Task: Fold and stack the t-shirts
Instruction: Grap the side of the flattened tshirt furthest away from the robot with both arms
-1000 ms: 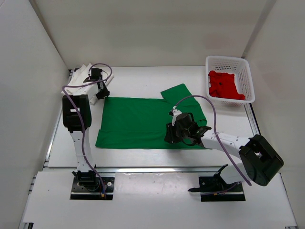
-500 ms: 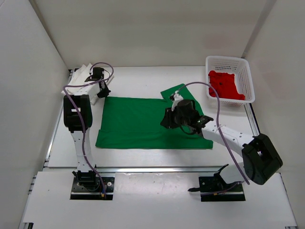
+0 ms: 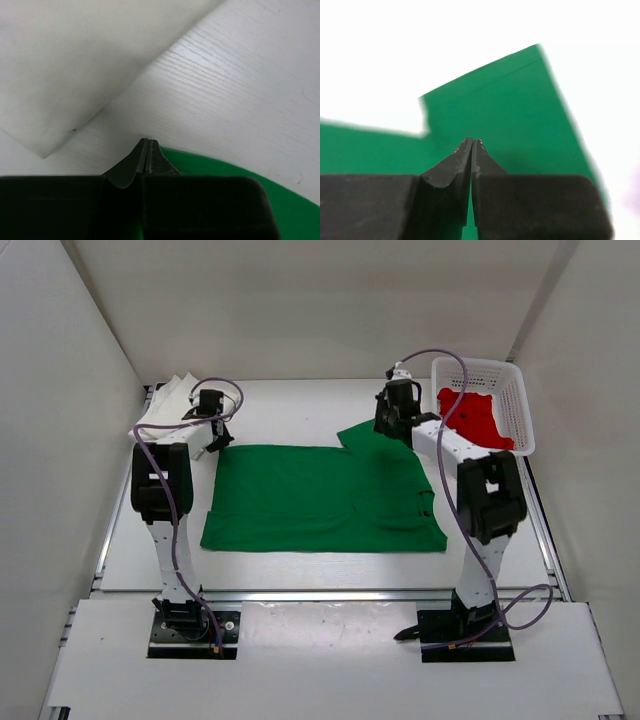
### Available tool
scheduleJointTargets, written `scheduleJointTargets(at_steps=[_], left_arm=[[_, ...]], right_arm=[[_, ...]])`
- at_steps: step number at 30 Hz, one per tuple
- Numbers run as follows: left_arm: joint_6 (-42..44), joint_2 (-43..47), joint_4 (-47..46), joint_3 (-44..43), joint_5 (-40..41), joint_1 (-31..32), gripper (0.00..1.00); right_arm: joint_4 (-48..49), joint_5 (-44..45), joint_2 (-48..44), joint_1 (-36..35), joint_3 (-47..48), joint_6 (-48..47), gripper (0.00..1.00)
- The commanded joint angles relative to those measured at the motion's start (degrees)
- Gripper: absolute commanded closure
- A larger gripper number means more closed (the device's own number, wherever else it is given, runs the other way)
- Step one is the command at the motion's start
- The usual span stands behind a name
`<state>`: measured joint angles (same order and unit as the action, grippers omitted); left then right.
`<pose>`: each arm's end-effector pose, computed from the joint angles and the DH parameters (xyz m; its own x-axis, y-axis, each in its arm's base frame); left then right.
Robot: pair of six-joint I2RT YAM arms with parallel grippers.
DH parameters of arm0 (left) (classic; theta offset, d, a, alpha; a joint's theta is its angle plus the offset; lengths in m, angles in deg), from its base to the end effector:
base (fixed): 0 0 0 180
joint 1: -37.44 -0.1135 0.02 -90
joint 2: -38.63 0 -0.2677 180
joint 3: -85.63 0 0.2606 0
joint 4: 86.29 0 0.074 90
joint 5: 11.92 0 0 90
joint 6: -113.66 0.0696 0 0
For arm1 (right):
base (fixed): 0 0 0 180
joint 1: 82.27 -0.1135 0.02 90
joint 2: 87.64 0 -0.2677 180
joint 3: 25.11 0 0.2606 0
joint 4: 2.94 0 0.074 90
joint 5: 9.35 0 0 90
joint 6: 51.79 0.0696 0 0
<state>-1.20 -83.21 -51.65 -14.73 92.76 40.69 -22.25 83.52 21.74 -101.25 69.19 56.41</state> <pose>0.4827 -0.0097 0.1282 -0.7158 -0.3667 -0.5942 -0.4267 0.9034 -0.0435 0.4540 0.1525 0.2172 -0.5966 0.1247 -0.7928 -0.1046 0.9673 0.2309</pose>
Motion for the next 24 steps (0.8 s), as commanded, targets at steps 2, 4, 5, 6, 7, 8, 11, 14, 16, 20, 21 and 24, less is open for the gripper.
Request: scheduleJointTargets(at_steps=[2, 4, 5, 6, 7, 8, 11, 14, 16, 20, 21, 24], left_arm=[[0.5, 5.5, -2.9, 1.1, 2.6, 1.6, 1.0], [0.3, 5.8, -2.9, 1.7, 2.6, 1.9, 1.0], [0.2, 6.3, -3.7, 2.0, 2.3, 2.1, 1.0], [0.1, 6.4, -4.0, 2.4, 1.8, 1.9, 1.0], [-0.2, 6.5, -4.2, 2.3, 1.3, 2.0, 1.0], [-0.2, 6.4, -3.9, 2.4, 1.5, 2.5, 1.0], [-0.1, 6.7, -4.2, 2.9, 1.3, 1.9, 1.0], [-0.4, 7.1, -4.9, 3.6, 1.5, 2.1, 1.0], [-0.4, 6.9, -4.8, 3.6, 1.4, 2.0, 1.0], [-0.3, 6.5, -4.8, 3.4, 1.5, 1.9, 1.0], [-0.1, 6.7, -4.6, 2.9, 1.6, 2.3, 1.0], [0.2, 6.6, -4.7, 2.8, 1.8, 2.0, 1.0]], right_arm=[[-10.3, 7.3, 9.9, 2.4, 14.0, -5.0, 0.96], [-15.5, 7.9, 17.0, 3.1, 21.5, -6.0, 0.9], [-18.8, 8.6, 18.4, 3.7, 26.4, -6.3, 0.88], [-21.9, 8.6, 21.5, 4.2, 31.4, -6.9, 0.82], [-23.2, 8.9, 24.2, 4.3, 33.7, -7.0, 0.78], [-24.6, 8.7, 26.4, 4.7, 37.4, -7.5, 0.75], [-30.0, 8.7, 32.4, 5.4, 47.1, -8.2, 0.64], [-34.4, 7.2, 37.3, 6.1, 55.6, -8.4, 0.62], [-36.2, 6.8, 39.3, 6.2, 59.1, -8.0, 0.63], [-36.3, 5.0, 39.9, 6.3, 58.8, -7.5, 0.62], [-36.1, 4.5, 40.1, 6.4, 59.2, -7.4, 0.62], [-36.4, 3.7, 40.8, 6.6, 59.3, -6.8, 0.61]])
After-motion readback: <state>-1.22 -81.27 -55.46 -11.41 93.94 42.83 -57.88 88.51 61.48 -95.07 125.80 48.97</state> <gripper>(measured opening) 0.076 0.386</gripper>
